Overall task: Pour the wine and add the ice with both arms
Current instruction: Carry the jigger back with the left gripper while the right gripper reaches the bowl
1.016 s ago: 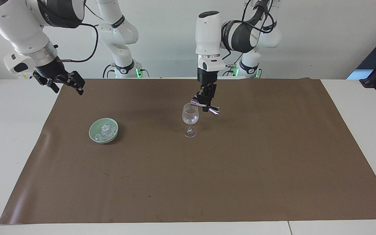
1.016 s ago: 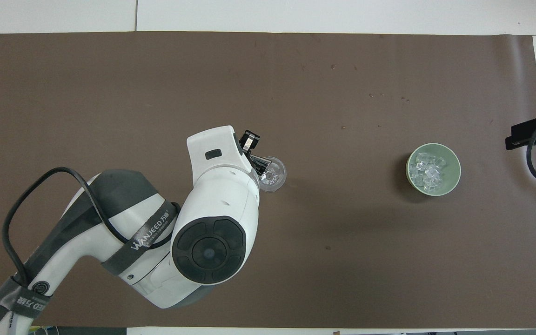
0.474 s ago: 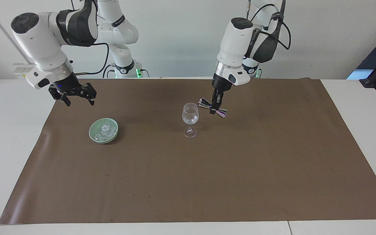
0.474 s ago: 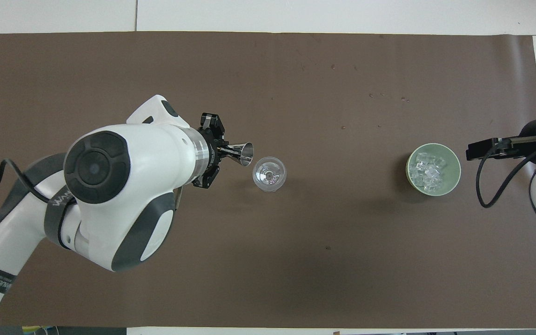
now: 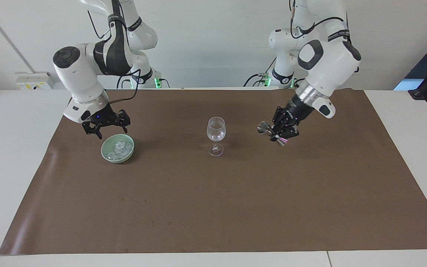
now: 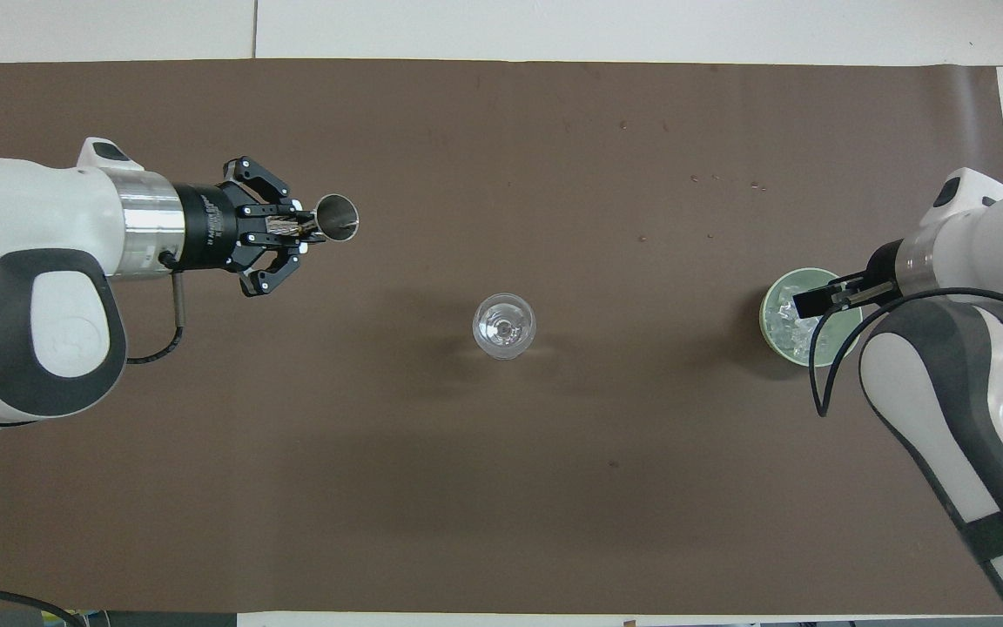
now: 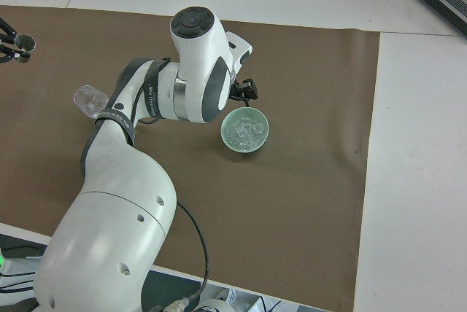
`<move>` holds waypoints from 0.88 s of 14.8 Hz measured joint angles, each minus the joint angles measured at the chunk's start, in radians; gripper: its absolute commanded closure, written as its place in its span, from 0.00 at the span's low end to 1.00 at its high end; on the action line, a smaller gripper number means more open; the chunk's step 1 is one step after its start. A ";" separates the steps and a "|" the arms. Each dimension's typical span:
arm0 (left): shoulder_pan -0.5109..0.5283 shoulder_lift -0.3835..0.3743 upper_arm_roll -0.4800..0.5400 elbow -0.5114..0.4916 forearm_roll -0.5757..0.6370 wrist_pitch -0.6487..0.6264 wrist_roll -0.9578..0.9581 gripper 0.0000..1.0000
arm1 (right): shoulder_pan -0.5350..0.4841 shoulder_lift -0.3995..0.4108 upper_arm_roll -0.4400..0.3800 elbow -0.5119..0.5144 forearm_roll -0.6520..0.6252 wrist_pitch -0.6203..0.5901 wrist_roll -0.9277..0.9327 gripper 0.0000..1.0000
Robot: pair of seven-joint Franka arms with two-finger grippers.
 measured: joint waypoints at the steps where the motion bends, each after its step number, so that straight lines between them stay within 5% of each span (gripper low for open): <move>1: 0.048 0.000 0.001 -0.014 -0.067 -0.003 0.054 1.00 | 0.000 0.007 -0.002 -0.026 0.000 0.038 -0.016 0.08; 4: 0.183 0.009 0.002 -0.059 -0.237 -0.005 0.178 1.00 | 0.003 0.010 -0.001 -0.060 0.000 0.079 -0.024 0.20; 7: 0.290 0.058 0.002 -0.075 -0.380 -0.004 0.271 1.00 | 0.001 0.010 -0.002 -0.097 0.000 0.120 -0.028 0.20; 13: 0.392 0.177 0.002 -0.100 -0.675 0.049 0.440 1.00 | -0.007 0.018 -0.004 -0.156 0.000 0.186 -0.039 0.32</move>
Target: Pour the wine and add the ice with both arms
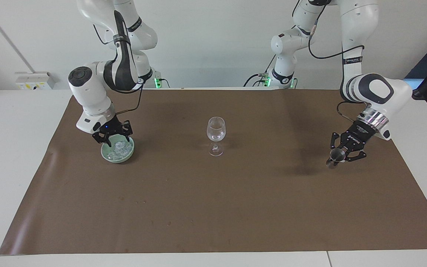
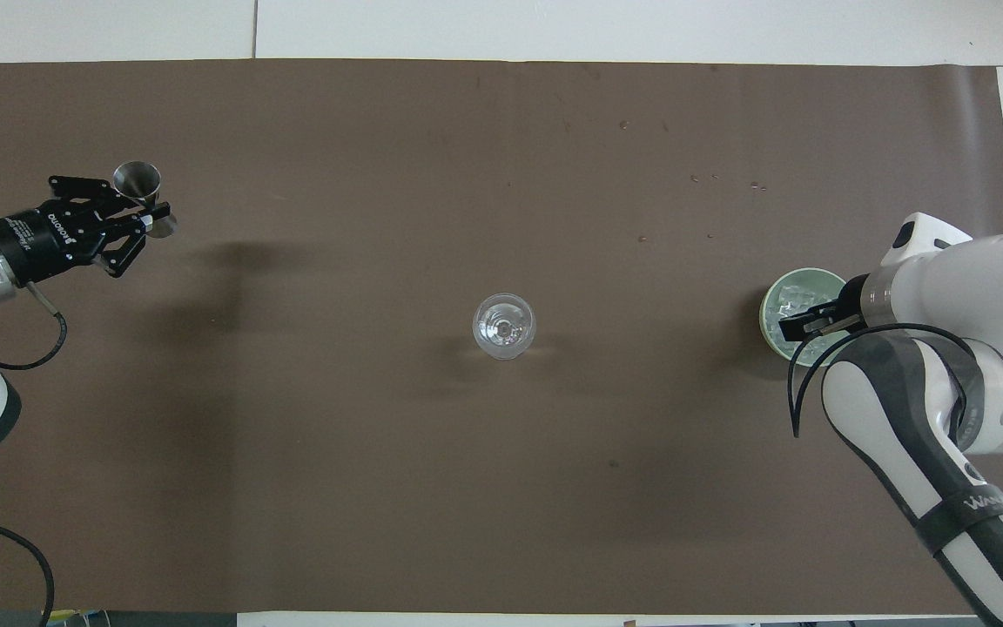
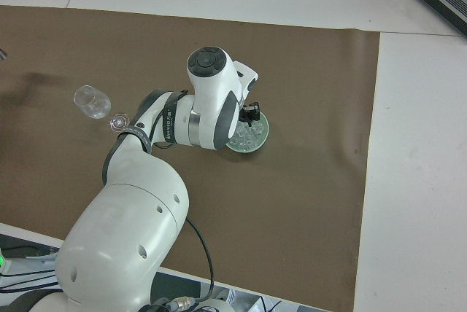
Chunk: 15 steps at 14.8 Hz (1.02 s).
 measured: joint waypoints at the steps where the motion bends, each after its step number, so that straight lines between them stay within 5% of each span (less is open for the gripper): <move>1: 0.009 0.013 0.000 -0.005 -0.060 0.004 0.031 1.00 | 0.000 -0.001 0.000 -0.020 0.000 0.028 -0.001 0.35; 8: 0.025 0.062 -0.001 -0.149 -0.491 0.040 0.374 1.00 | -0.001 -0.009 0.000 -0.070 0.000 0.066 -0.031 0.37; 15: 0.027 0.061 -0.001 -0.175 -0.570 0.070 0.391 1.00 | -0.017 -0.012 -0.002 -0.070 0.000 0.066 -0.051 0.51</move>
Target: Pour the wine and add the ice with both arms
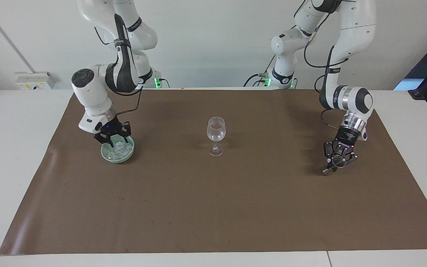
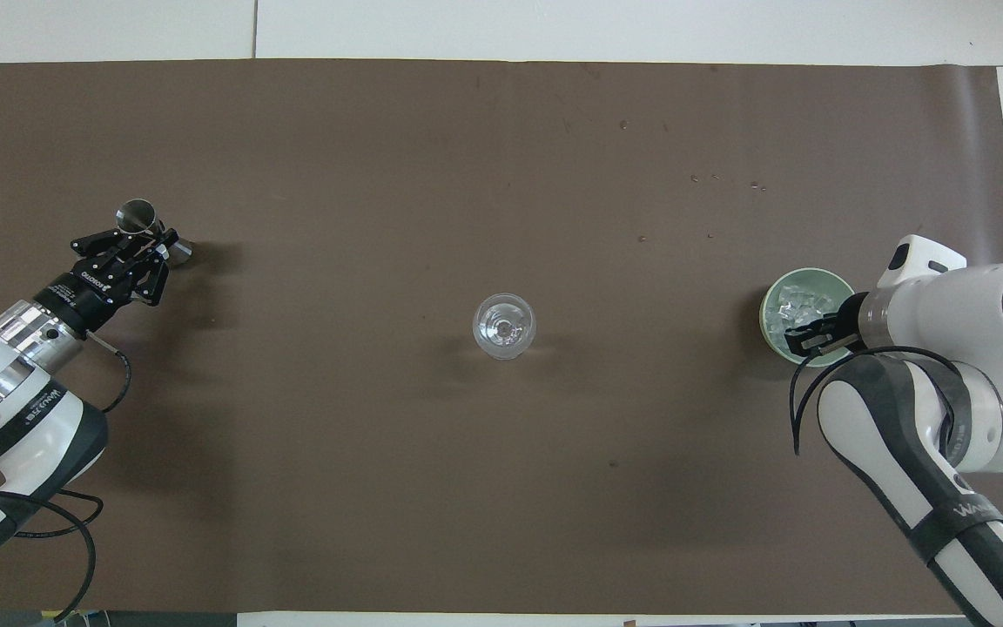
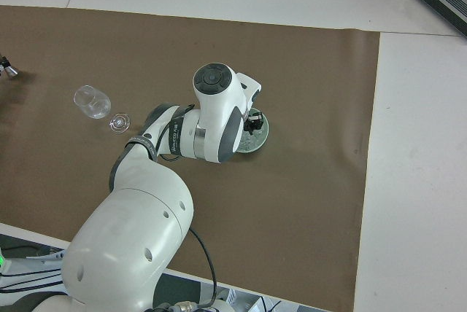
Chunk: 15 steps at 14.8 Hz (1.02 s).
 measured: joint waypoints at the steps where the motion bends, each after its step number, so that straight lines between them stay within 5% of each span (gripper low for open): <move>1: 0.002 0.000 0.000 -0.004 -0.001 0.000 0.000 1.00 | 0.000 0.000 0.000 0.000 0.000 0.000 0.000 0.54; 6: 0.013 0.000 -0.001 -0.008 -0.003 -0.002 0.000 1.00 | 0.000 -0.001 0.000 0.000 0.000 0.000 0.000 0.58; 9: 0.015 0.000 -0.001 -0.019 -0.003 -0.008 0.000 0.84 | 0.000 -0.001 0.000 0.000 0.000 0.000 0.000 0.59; 10: 0.015 -0.001 -0.002 -0.025 -0.003 -0.015 0.000 0.56 | -0.002 -0.001 0.000 0.000 0.000 0.000 0.000 0.60; 11: 0.016 -0.002 -0.002 -0.030 -0.003 -0.026 0.002 0.06 | -0.004 -0.001 0.000 0.000 0.000 0.000 -0.001 0.60; 15: 0.027 -0.012 -0.002 -0.035 -0.005 -0.048 0.004 0.00 | -0.009 -0.001 0.000 0.000 0.000 0.000 -0.001 0.60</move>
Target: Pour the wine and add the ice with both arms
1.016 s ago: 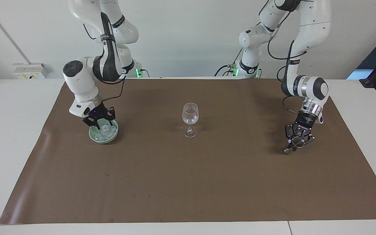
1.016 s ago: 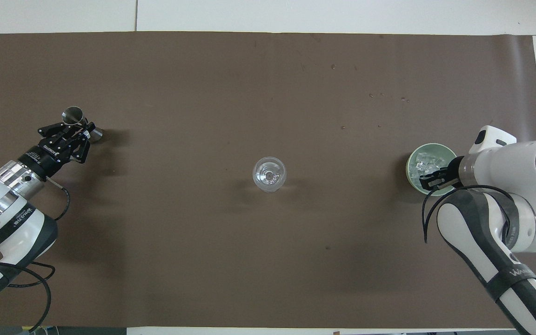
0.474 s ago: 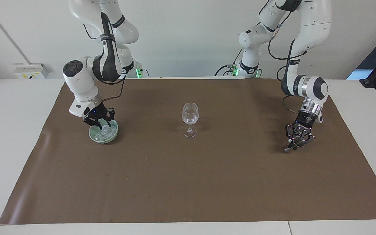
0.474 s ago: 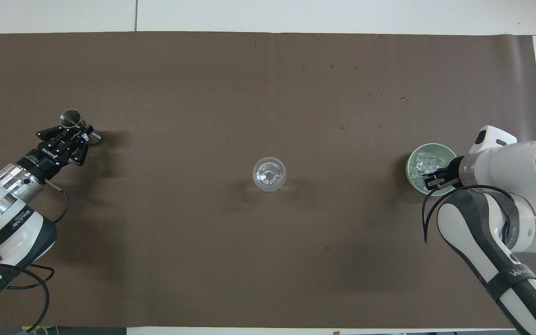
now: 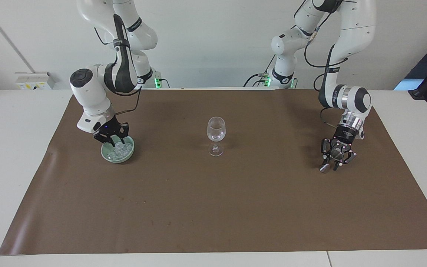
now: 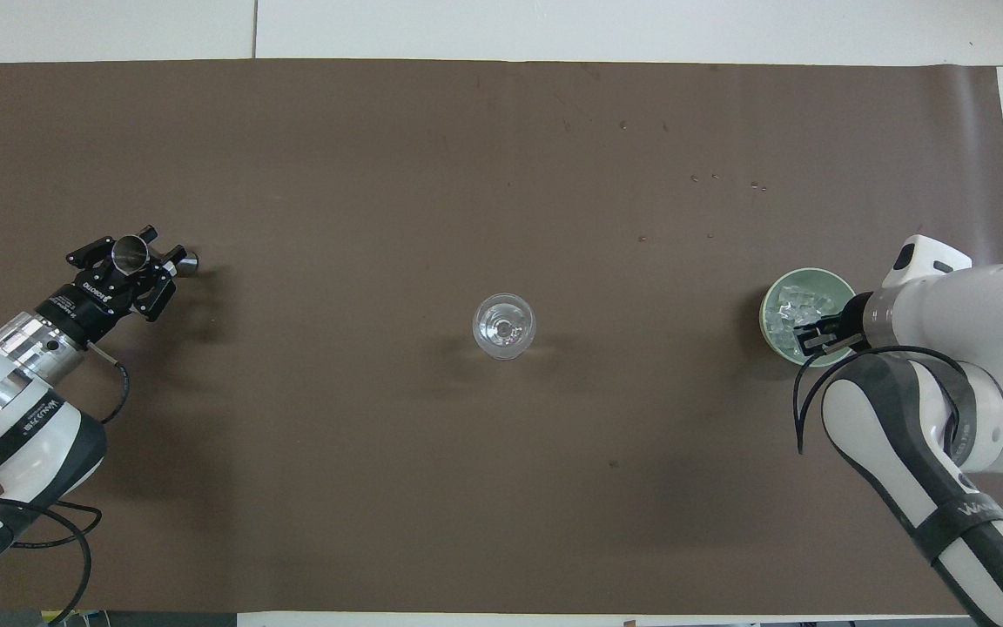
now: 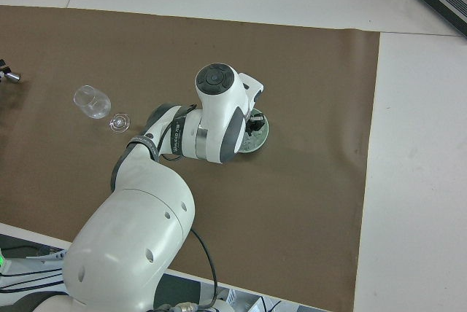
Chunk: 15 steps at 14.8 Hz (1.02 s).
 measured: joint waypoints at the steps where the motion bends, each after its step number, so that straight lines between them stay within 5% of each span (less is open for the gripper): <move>1: 0.010 -0.004 0.000 -0.005 0.000 -0.004 0.000 0.00 | 0.000 0.000 0.000 0.000 0.000 0.000 0.000 0.60; 4: 0.025 -0.028 0.000 -0.026 0.000 -0.013 0.002 0.00 | 0.000 0.000 0.000 0.000 0.000 0.000 0.000 0.68; 7: 0.025 -0.061 -0.006 -0.057 0.054 -0.013 0.010 0.00 | 0.000 0.000 0.000 -0.001 0.000 0.000 0.000 0.88; 15: 0.044 -0.087 -0.003 -0.056 0.515 -0.013 0.010 0.00 | 0.001 -0.003 0.002 0.008 0.000 -0.020 0.000 0.89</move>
